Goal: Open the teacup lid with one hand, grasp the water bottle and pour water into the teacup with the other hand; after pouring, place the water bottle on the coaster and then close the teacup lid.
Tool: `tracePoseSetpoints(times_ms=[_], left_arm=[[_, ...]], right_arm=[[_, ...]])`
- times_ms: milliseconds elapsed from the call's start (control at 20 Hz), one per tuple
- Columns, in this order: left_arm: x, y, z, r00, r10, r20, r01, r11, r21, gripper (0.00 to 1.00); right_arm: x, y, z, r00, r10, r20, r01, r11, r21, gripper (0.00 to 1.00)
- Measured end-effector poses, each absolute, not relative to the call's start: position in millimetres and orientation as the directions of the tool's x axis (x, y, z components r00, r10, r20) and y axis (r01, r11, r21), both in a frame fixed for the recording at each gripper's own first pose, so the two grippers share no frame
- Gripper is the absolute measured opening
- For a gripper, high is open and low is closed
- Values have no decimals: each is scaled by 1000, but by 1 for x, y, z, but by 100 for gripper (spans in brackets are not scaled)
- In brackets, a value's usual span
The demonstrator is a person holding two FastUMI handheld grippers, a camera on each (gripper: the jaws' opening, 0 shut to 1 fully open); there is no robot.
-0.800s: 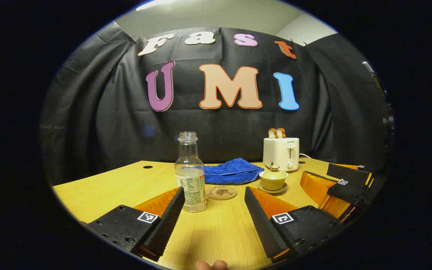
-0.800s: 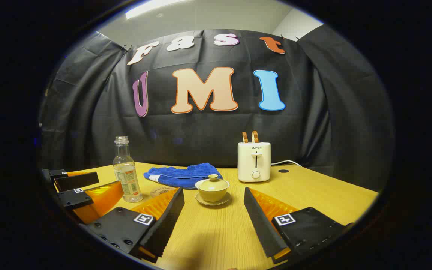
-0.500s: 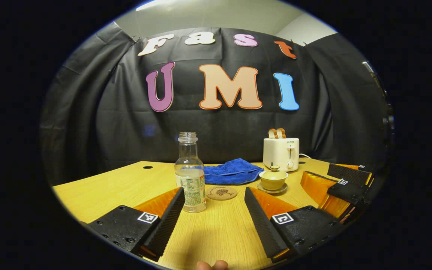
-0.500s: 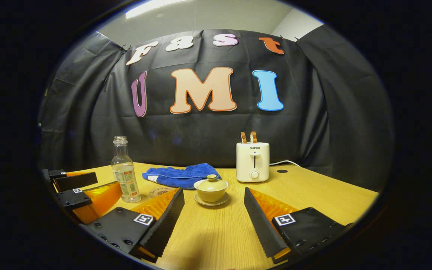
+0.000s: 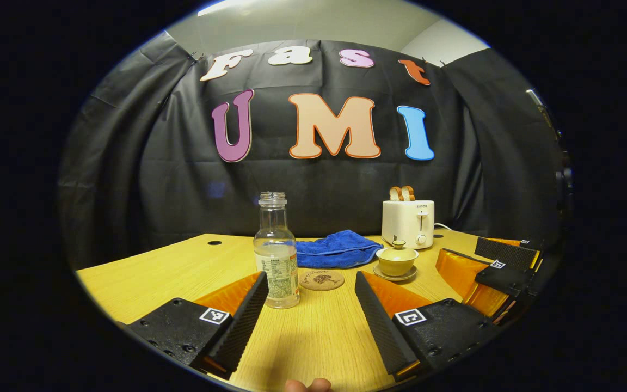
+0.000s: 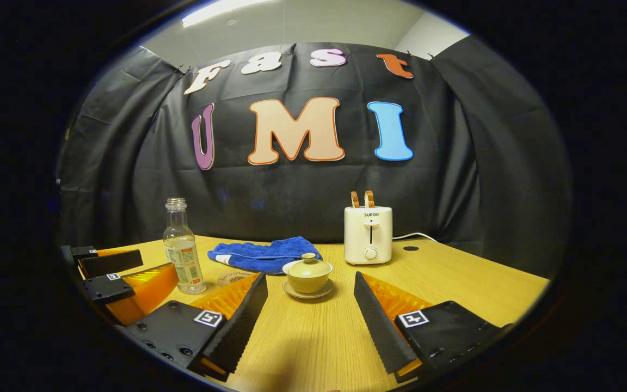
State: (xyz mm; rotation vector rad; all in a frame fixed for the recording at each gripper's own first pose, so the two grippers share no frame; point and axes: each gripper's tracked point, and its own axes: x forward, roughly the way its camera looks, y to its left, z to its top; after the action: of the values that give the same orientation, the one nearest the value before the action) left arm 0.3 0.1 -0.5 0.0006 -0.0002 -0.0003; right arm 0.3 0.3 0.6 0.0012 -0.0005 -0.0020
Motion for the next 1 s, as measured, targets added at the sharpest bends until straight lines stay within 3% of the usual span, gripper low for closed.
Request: tracePoseSetpoints(times_ms=[250,950,1000], left_arm=[[0,0,-1,1000,0,0,0,1000,0,94],[0,1,-1,1000,-1,0,1,1000,0,94],[0,0,0,1000,-3,0,3,1000,0,94]], right_arm=[[1,0,1,1000,-2,0,2,1000,1,100],[2,2,1,1000,12,1,-12,1000,1,96],[3,3,0,1000,16,-1,-16,1000,2,100]])
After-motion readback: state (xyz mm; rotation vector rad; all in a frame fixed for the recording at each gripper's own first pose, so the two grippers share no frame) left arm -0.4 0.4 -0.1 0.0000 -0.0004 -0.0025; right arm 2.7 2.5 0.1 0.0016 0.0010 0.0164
